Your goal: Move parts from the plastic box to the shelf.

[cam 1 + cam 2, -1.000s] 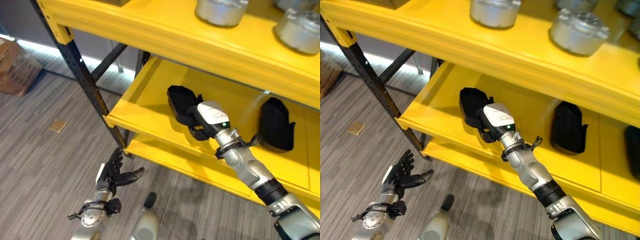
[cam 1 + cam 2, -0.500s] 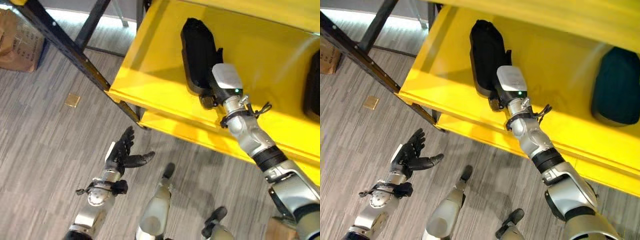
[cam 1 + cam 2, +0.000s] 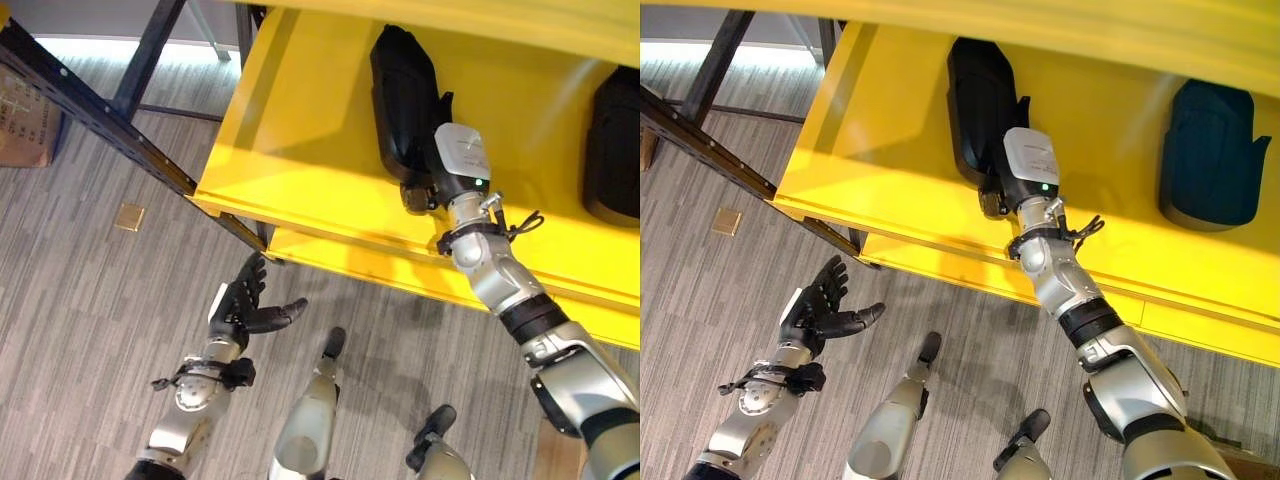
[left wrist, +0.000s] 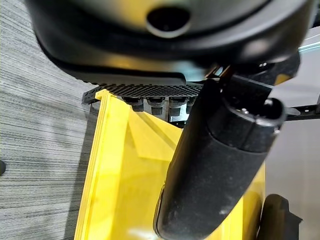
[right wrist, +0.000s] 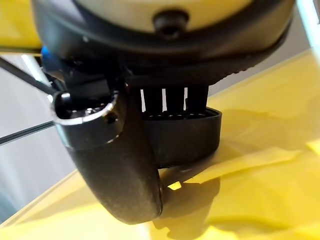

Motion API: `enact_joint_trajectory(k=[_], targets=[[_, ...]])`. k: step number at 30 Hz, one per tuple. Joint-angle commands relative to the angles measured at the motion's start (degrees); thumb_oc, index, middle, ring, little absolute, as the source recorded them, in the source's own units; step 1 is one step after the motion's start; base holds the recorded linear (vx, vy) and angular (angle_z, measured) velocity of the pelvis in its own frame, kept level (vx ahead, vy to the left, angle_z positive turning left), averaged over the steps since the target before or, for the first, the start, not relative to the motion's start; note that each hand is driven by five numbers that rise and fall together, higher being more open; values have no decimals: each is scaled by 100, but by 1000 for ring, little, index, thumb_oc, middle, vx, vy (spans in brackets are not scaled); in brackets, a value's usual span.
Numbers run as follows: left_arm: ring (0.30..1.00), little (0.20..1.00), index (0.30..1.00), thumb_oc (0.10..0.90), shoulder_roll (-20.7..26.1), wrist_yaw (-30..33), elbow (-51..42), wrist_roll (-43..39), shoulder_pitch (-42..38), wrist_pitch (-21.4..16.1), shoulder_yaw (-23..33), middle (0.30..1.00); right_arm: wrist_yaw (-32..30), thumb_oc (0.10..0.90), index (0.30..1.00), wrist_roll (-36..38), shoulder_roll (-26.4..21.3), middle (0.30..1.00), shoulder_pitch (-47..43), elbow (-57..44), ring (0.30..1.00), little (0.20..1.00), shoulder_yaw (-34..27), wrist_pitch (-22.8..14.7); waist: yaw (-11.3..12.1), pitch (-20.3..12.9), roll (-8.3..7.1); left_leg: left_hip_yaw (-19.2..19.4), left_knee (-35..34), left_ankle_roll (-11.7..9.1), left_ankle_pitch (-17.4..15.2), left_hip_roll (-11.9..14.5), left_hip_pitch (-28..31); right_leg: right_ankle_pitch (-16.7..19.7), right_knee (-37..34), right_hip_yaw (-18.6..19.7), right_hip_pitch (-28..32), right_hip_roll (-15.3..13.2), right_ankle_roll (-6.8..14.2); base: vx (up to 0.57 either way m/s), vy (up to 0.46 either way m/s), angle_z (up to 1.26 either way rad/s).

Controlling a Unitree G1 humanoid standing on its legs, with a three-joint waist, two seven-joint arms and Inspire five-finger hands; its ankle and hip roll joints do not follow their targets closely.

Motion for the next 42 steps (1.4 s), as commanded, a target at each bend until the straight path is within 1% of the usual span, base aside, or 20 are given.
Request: enact_joint_trajectory(k=[1,17,25,34,42], targets=[[1000,1000,1000,900,-4,57,-529,24,-47,-593,19,1000,-400,400,300,140,-143,300,-298,-115,300,300,-230,-84,-58,-261,77,224,-83,178,-162,127,89,137,495,166,-227,-143,-118,0,0,0],[1000,1000,1000,900,-19,72,-523,35,-66,-623,62,1000,-408,400,300,105,-139,300,-203,-168,300,300,-266,-80,-208,-182,27,311,-132,145,-139,221,118,111,533,283,-338,-87,-149,-7,-8,-4],[1000,1000,1000,900,-8,63,-544,-2,-92,-638,50,1000,-473,400,300,200,-120,300,-352,-72,300,300,-300,-73,-216,-137,0,336,-142,151,-137,225,98,132,553,306,-392,-88,-150,0,0,0],[1000,1000,1000,900,-25,105,-538,0,-83,-647,85,1000,-562,400,300,223,-106,300,-377,-68,300,300,-369,-64,-232,-110,13,355,-173,170,-135,215,122,154,557,338,-413,-106,-150,0,0,0],[1000,1000,1000,900,-24,159,-531,34,-104,-654,68,1000,-719,400,300,356,32,300,-289,-31,300,300,-503,-46,-267,-65,21,383,-161,188,-146,204,110,183,578,383,-456,-123,-145,0,0,0]])
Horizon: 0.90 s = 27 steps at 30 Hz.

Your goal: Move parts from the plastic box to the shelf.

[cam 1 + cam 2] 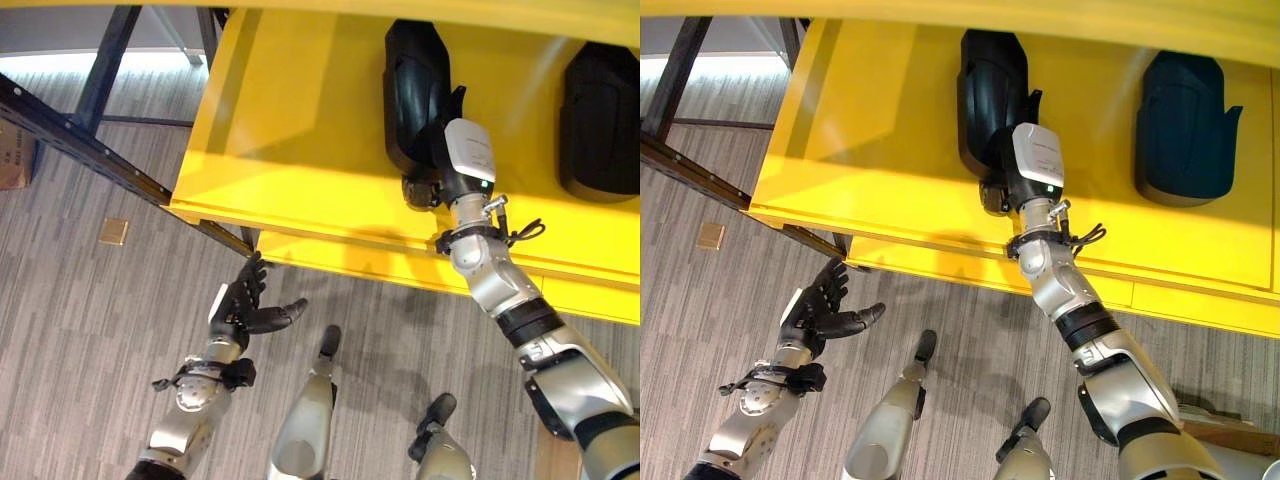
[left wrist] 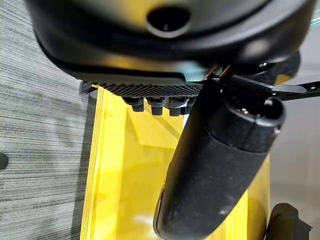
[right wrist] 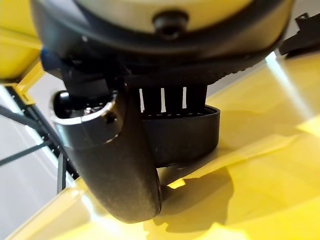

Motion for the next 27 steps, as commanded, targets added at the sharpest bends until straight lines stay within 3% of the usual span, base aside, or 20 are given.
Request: enact_joint_trajectory(k=[1,25,26,27], targets=[[1000,1000,1000,900,-18,150,-533,34,-98,-647,82,1000,-347,400,300,203,-138,300,-340,-19,300,300,-276,-23,-61,-70,4,222,-163,184,-144,124,188,179,451,180,-186,-134,-132,0,0,0],[1000,1000,1000,900,-15,190,-518,46,-41,-664,138,1000,-379,400,300,277,-44,300,-194,-25,300,300,-338,-36,-101,-89,-48,259,-244,189,-96,154,242,238,432,214,-205,-95,-126,0,0,0],[1000,1000,1000,900,-17,185,-519,43,-33,-664,141,1000,-375,465,391,296,-46,391,-190,-28,391,391,-346,-43,-101,-91,-50,259,-245,190,-96,153,244,240,434,214,-207,-94,-127,0,0,0],[1000,1000,1000,900,-17,185,-520,43,-31,-663,142,1000,-375,604,585,297,-46,585,-189,-28,585,585,-346,-44,-101,-92,-50,259,-246,190,-95,153,244,240,433,214,-207,-94,-127,0,0,0]])
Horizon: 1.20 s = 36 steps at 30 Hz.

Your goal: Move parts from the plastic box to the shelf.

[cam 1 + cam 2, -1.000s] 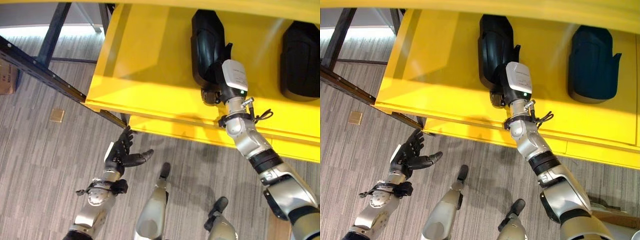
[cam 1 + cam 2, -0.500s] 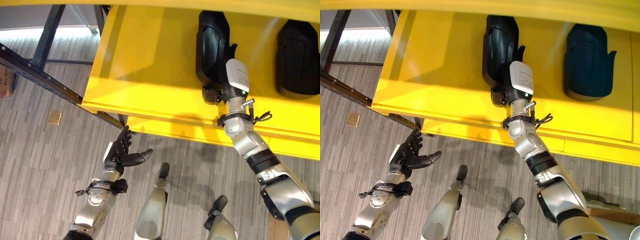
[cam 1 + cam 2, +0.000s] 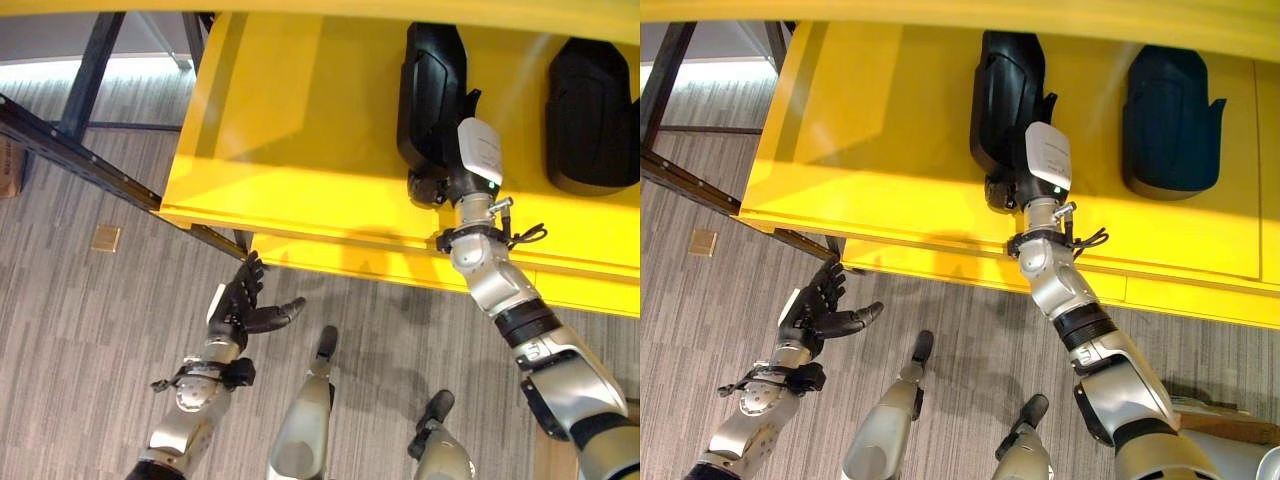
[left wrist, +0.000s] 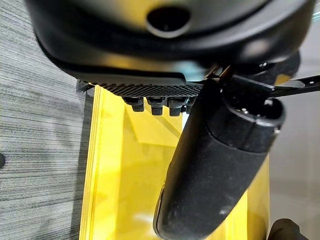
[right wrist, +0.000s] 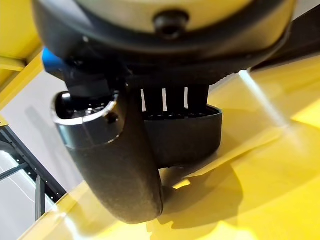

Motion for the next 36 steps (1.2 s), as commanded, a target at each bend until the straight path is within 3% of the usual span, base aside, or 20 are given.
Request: enact_joint_trajectory(k=[1,16,29,36], targets=[[1000,1000,1000,900,-18,55,-508,46,-44,-623,142,1000,-220,900,1000,51,-211,1000,-251,-89,1000,1000,-103,-127,23,-89,-64,253,-251,182,-120,153,256,206,436,167,-180,-119,-126,0,0,0],[1000,1000,1000,900,-25,91,-489,109,-38,-593,320,1000,235,900,1000,-463,-629,1000,-230,-1500,1000,1000,96,-313,-29,-121,-223,289,-311,190,-100,169,289,230,423,228,-199,-112,-122,0,-1,-1],[1000,1000,1000,900,-127,210,-535,212,52,-504,544,1000,431,900,1000,-835,-871,1000,-47,-3120,1000,1000,-112,-568,-105,-199,-378,316,-277,192,-137,202,310,222,444,258,-204,-86,-130,0,0,0],[1000,1000,1000,900,-170,280,-558,287,67,-488,595,1000,420,900,1000,-782,-860,1000,147,-3461,1000,1000,-234,-672,-158,-230,-440,335,-235,185,-171,238,328,208,463,311,-195,-59,-138,0,0,0]])
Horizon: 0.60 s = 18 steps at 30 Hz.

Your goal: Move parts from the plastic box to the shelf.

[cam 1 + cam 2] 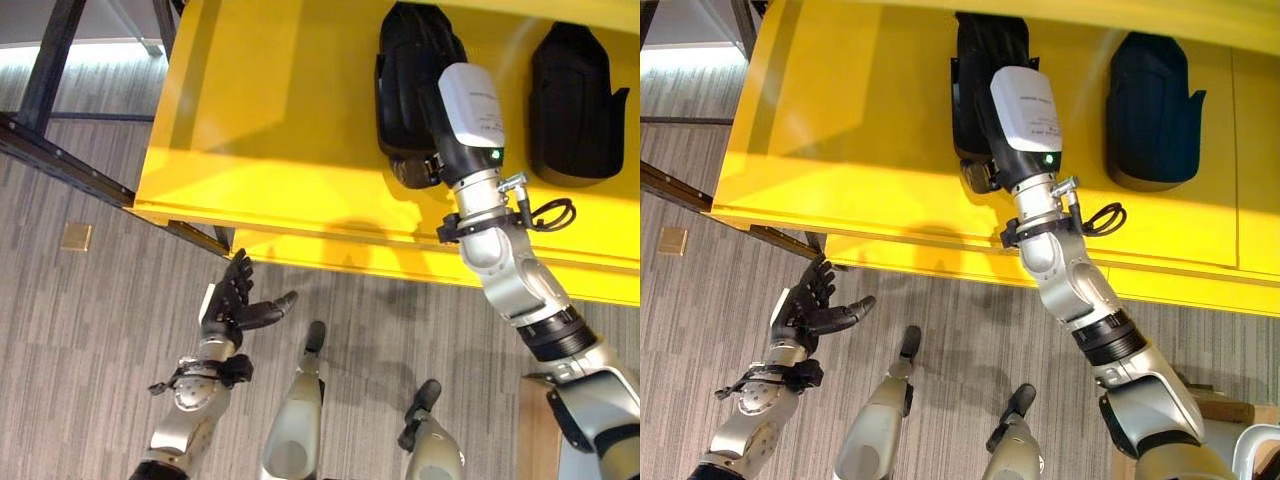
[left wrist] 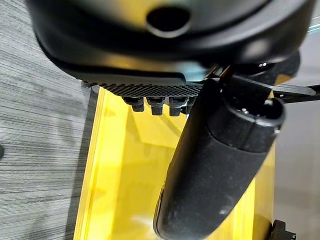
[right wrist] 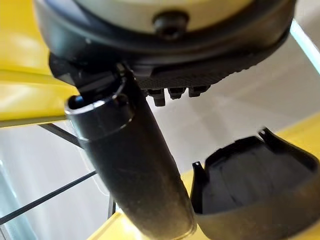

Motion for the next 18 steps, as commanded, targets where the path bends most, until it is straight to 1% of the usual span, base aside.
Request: enact_joint_trajectory(k=[1,9,18], targets=[[1000,1000,1000,900,54,62,-594,249,85,-488,293,1000,-281,900,1000,-138,-159,1000,-259,-722,1000,1000,-240,-434,-11,-408,-143,240,-226,181,-171,211,316,154,475,192,-132,-71,-152,0,0,0],[1000,1000,1000,900,78,31,-574,263,87,-511,270,1000,-307,900,1000,-55,-162,1000,-353,-441,1000,1000,-199,-398,-22,-439,-179,250,-241,187,-178,225,357,142,499,226,-143,-50,-158,0,-9,-5],[1000,1000,1000,900,104,-14,-501,221,48,-531,197,1000,-316,900,1000,193,-105,1000,-505,190,1000,1000,-57,-312,-11,-388,-131,220,-236,179,-157,238,344,122,552,210,-160,-43,-174,0,0,0]])
